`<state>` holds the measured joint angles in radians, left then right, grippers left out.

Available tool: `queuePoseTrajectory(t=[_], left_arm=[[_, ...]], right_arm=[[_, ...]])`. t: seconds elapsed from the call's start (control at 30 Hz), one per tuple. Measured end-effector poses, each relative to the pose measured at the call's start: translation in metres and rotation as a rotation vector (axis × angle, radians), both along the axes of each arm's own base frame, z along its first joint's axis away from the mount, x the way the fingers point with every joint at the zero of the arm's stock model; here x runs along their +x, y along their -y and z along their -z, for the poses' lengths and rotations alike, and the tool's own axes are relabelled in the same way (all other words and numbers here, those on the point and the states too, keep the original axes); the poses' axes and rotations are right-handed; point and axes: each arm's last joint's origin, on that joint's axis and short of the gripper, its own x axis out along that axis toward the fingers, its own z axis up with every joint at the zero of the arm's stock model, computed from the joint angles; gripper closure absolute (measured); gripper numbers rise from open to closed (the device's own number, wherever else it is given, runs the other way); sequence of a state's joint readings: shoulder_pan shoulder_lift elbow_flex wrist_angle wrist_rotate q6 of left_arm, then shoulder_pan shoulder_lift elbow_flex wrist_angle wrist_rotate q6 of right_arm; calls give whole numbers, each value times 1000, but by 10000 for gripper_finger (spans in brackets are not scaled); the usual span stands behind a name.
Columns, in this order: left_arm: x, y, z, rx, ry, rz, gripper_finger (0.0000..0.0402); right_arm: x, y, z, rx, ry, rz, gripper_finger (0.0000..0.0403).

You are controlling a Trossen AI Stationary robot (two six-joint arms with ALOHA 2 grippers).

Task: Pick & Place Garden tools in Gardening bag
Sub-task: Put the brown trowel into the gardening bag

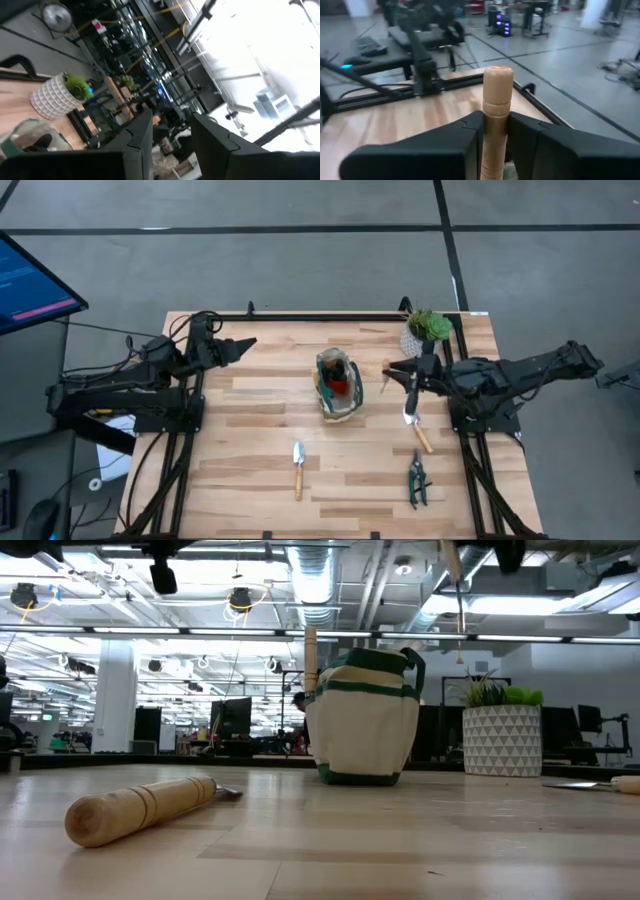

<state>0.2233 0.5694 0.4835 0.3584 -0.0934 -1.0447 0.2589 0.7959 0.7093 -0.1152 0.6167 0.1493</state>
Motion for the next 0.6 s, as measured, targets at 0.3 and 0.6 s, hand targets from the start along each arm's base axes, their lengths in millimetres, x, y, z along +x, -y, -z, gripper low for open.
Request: queuePoseTrajectory(t=[0.3,0.6], left_arm=[[-1,-3,0,-34,16,-102,300],[-2,-4,-2,-45,33,-137,300]], right_arm=[[-14,20,58,28,150,-21,351],[-9,29,80,61,218,-104,351]])
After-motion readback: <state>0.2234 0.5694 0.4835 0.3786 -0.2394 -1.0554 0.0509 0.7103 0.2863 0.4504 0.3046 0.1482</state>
